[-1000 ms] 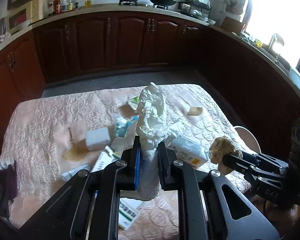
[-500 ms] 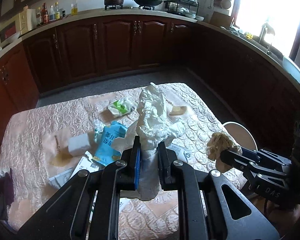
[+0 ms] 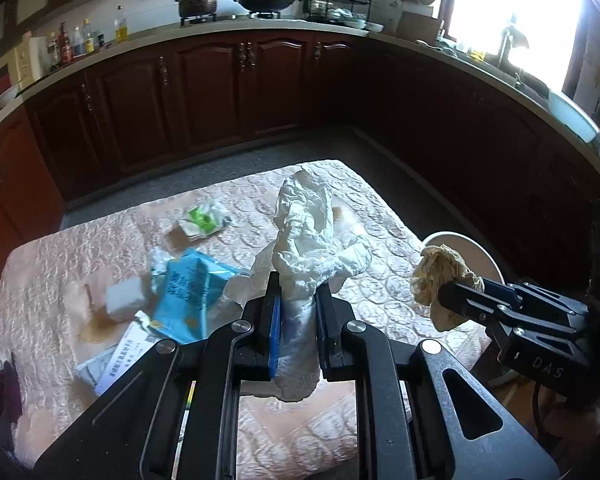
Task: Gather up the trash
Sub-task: 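Carry the tissue and crumpled paper over the white bucket with both tools, then open both tools to drop the tissue and paper into the bucket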
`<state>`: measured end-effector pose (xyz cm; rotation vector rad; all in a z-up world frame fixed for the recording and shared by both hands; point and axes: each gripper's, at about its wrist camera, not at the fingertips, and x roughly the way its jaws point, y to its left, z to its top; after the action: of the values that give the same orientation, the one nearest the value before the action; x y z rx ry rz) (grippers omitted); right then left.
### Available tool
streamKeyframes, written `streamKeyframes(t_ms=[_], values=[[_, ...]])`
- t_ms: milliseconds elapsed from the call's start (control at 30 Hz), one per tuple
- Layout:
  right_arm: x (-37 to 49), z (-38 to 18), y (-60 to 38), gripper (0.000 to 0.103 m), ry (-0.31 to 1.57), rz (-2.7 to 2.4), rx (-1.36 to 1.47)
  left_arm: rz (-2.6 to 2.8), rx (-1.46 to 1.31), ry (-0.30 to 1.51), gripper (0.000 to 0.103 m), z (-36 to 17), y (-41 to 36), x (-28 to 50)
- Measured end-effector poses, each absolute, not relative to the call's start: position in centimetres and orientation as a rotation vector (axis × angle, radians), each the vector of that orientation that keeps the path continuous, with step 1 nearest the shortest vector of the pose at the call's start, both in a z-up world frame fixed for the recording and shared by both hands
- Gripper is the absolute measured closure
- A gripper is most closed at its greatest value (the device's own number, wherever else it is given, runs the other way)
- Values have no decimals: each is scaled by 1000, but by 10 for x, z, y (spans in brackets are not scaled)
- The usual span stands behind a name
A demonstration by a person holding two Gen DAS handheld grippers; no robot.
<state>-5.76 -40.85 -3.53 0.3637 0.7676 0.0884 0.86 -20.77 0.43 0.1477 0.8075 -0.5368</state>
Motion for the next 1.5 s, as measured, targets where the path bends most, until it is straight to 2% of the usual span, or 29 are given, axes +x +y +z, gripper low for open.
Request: streamKeyframes(t_ms=[833, 1500], values=[[-113, -45, -528, 70, 758, -170, 473, -735, 252, 856, 91, -20, -341, -12], [-131, -94, -601, 70, 848, -340, 574, -930, 206, 1014, 91, -65, -436, -1]])
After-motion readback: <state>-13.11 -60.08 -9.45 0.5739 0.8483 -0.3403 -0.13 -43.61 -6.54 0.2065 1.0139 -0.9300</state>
